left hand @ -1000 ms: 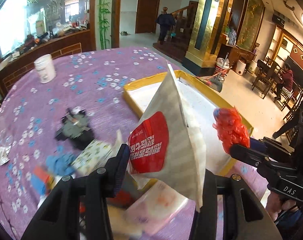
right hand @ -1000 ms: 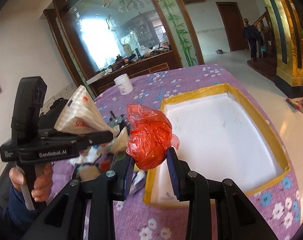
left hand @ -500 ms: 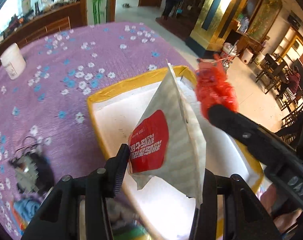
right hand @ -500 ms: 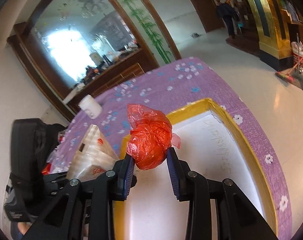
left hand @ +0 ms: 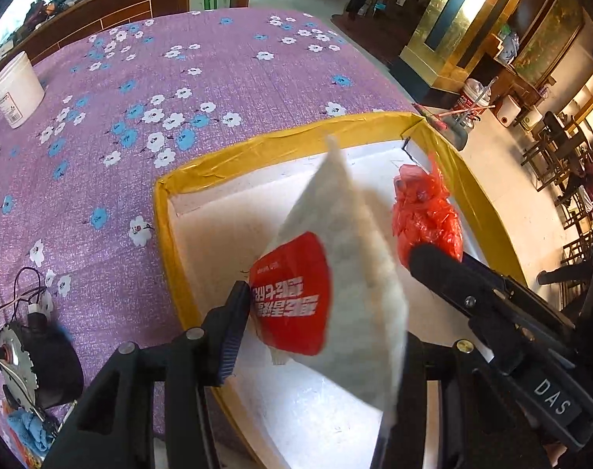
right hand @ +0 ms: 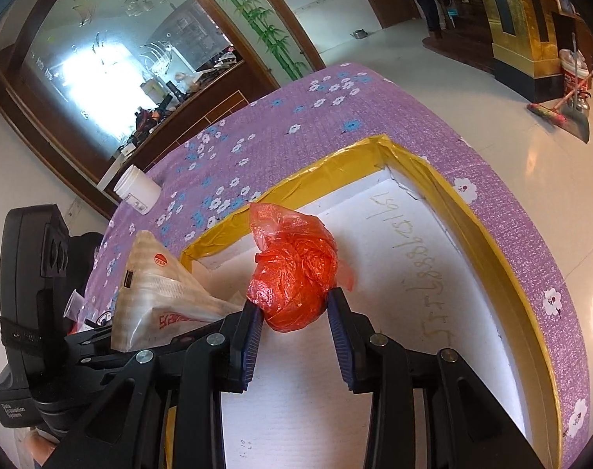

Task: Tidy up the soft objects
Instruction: 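Lower both items into the tray and open both grippers, then move both grippers back over the pile of items on the table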

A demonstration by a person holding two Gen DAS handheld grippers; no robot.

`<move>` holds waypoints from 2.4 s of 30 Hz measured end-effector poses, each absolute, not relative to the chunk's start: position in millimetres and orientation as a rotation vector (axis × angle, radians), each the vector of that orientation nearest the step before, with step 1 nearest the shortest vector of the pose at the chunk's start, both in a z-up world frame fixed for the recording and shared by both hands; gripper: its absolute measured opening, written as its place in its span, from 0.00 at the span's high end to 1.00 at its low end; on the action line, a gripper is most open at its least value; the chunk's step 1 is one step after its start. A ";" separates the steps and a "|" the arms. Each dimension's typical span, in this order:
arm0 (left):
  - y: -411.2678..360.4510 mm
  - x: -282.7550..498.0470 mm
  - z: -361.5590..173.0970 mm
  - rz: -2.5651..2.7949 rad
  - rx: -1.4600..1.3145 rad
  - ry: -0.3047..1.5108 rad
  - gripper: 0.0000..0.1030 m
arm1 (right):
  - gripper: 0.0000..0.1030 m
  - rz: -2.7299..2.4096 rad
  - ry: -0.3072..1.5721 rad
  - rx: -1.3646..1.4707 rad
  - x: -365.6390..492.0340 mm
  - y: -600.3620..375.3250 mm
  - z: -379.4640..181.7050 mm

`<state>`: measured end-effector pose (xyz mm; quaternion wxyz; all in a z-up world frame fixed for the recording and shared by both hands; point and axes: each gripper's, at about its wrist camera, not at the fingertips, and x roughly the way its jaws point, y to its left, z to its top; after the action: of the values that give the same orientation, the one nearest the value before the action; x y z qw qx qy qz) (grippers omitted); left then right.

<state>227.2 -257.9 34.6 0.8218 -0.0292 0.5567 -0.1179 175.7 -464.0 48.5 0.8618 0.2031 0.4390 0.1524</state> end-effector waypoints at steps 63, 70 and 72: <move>-161.5 9.3 112.2 -0.400 -0.077 0.899 0.12 | 0.29 0.455 0.690 0.420 -8.7 -443.0 99.0; -126.9 -14.4 95.3 -0.422 -0.105 0.905 0.12 | 0.28 0.462 0.689 0.342 -66.1 -428.5 108.3; -119.9 -20.2 92.4 -0.427 -0.104 0.897 0.12 | 0.28 0.459 0.685 0.309 -78.4 -422.7 115.0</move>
<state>-20.2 -119.9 92.4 0.8778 -0.0500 0.4300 -0.2049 -78.4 -422.7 115.0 0.9045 0.1497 0.3316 0.2223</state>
